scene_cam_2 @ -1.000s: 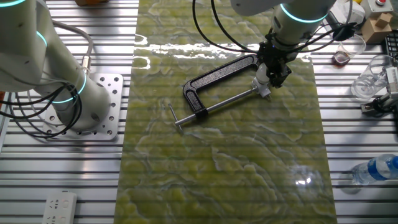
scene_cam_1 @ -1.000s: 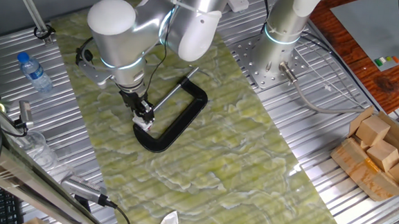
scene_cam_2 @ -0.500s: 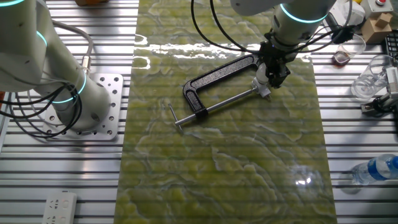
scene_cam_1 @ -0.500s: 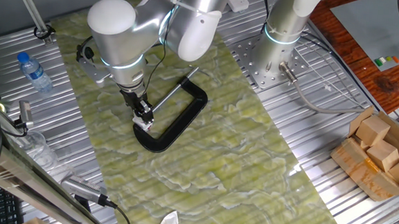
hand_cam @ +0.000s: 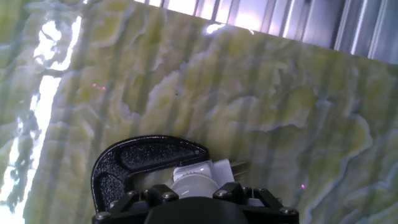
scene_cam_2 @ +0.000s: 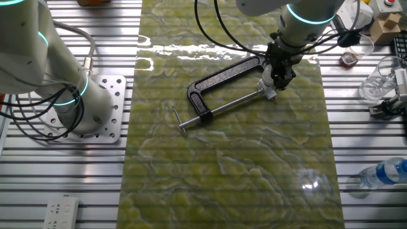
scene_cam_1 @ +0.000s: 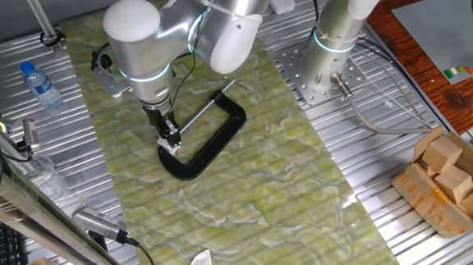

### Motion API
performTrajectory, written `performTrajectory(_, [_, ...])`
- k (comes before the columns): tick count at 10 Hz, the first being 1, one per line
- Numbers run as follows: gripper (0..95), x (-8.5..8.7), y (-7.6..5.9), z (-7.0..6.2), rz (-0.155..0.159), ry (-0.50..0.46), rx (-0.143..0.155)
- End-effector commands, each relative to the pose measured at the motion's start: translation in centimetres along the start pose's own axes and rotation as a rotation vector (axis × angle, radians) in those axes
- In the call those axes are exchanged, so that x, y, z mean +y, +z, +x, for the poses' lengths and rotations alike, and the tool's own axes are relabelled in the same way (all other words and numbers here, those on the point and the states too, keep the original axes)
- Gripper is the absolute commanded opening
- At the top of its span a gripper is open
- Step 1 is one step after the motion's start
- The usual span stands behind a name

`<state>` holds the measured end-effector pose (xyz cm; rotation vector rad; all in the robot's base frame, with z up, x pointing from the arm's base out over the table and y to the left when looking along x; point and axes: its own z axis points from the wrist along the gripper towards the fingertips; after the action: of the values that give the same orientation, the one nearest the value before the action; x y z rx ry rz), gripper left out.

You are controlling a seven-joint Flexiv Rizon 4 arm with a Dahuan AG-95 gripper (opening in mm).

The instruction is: Take out the light bulb by rotating it

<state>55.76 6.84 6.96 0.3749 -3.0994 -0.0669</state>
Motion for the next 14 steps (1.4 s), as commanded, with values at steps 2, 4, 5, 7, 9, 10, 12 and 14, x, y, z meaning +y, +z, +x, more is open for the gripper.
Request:
performTrajectory(2, [0.0, 0.0, -0.03, 0.03, 0.002, -0.014, 0.002])
performTrajectory(4, [0.0, 0.01, -0.02, 0.03, -0.005, -0.107, 0.001])
performTrajectory(5, [0.0, 0.01, -0.02, 0.03, 0.0, -0.182, 0.003])
performTrajectory(7, [0.0, 0.02, 0.0, 0.03, 0.014, -0.351, 0.012])
performTrajectory(9, [0.0, 0.04, 0.01, 0.03, 0.019, -0.523, 0.021])
performTrajectory(10, [0.0, 0.04, 0.01, 0.03, 0.02, -0.652, 0.024])
performTrajectory(12, [0.0, 0.05, 0.01, 0.04, 0.018, -0.81, 0.024])
performTrajectory(14, [0.0, 0.08, 0.02, 0.06, 0.011, -0.956, 0.018])
